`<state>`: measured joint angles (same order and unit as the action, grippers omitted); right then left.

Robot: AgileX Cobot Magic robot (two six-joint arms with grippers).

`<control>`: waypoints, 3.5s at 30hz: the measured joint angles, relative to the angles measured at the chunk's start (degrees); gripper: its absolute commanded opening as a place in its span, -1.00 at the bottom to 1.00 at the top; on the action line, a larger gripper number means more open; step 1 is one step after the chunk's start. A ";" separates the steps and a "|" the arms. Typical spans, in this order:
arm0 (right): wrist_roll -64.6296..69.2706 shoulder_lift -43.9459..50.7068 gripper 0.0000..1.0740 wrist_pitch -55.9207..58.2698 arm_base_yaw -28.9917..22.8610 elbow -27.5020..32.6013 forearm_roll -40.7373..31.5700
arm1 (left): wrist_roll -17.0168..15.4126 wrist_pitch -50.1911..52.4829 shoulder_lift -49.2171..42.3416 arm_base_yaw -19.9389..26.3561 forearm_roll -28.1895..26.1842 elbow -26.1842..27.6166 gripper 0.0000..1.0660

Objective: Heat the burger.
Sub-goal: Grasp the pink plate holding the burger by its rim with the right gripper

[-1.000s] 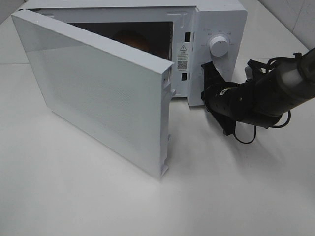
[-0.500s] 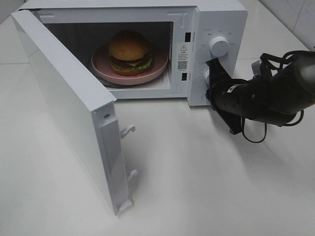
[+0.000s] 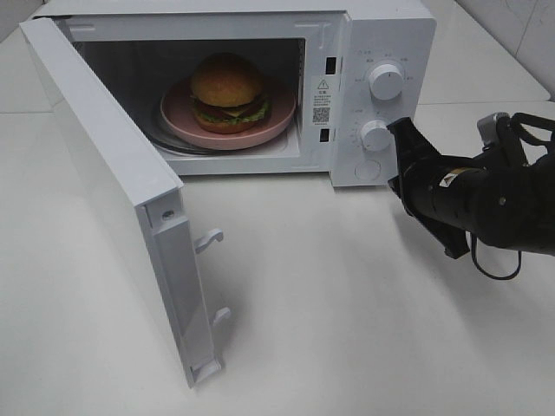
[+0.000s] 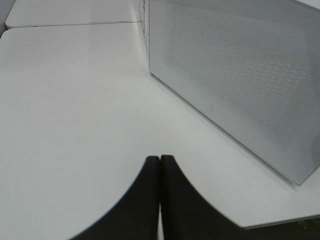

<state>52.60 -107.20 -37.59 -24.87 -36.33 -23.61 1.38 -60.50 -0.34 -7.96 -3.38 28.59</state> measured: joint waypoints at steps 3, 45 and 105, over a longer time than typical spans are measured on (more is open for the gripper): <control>-1.26 0.00 -0.96 -0.29 0.00 0.11 1.89 | 0.00 0.00 0.00 0.00 0.00 0.00 -0.99; -48.13 4.93 -0.87 18.11 0.00 0.17 31.74 | 0.00 0.00 0.00 0.00 0.00 0.00 -0.99; -119.69 10.71 0.11 67.72 -4.76 -23.03 -1.38 | 0.00 0.00 0.00 0.00 0.00 0.00 -0.99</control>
<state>-67.09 -96.49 30.14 -29.62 -59.36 -24.98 1.38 -60.50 -0.34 -7.96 -3.38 28.59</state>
